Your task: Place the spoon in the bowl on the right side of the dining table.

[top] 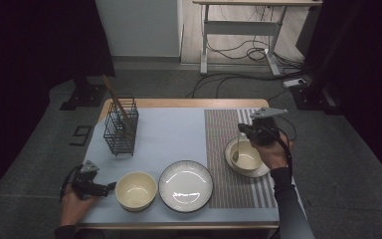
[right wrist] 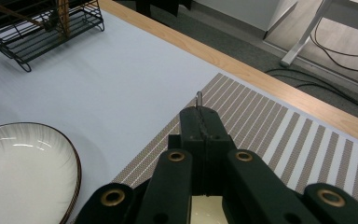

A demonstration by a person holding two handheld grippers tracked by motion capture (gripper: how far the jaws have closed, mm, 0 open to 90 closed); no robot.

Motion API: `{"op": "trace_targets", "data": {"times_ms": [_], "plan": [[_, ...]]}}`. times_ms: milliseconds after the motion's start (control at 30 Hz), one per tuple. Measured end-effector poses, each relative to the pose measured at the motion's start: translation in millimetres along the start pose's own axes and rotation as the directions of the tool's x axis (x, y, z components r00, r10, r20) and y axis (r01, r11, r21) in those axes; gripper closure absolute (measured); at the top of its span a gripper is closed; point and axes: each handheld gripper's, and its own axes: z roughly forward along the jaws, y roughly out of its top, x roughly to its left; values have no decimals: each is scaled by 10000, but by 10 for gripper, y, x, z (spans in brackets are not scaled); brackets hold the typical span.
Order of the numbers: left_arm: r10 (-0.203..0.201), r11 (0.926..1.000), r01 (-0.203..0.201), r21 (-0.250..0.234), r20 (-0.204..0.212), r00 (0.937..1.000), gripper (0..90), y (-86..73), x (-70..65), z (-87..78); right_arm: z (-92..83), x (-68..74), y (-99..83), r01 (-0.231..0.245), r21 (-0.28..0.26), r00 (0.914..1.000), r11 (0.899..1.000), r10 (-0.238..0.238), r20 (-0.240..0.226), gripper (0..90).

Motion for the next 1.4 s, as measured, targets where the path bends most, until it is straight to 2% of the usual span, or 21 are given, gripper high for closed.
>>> {"op": "trace_targets", "data": {"times_ms": [467, 700, 967, 1100, 1267, 1400], "plan": [[-7, 10000, 7, -9, -6, 10000, 0, 0, -1, 1, 291, 55, -20, 21, 313, 9995, 9995, -11, -305, 899], [0, 10000, 0, -2, 1, 10000, 0, 0, 0, 0, 427, 53, -95, -172, 483, 9991, 9987, 190, -382, 899], [0, 10000, 0, -9, -4, 10000, 0, 0, 0, 1, 505, 21, -199, -404, 729, 9981, 9965, 436, -433, 892], [-4, 10000, 4, -9, -4, 10000, 0, 0, 0, 1, 539, 19, -237, -651, 800, 9966, 9947, 690, -460, 758], [-2, 10000, 2, -11, -2, 10000, 0, 0, 0, 1, 550, 24, -249, -1008, 847, 9910, 9913, 1076, -791, 580], [3, 10000, -3, -10, -7, 10000, 0, 0, 0, 1, 531, 54, -246, -972, 880, 9908, 9914, 1047, -852, 484]]}}
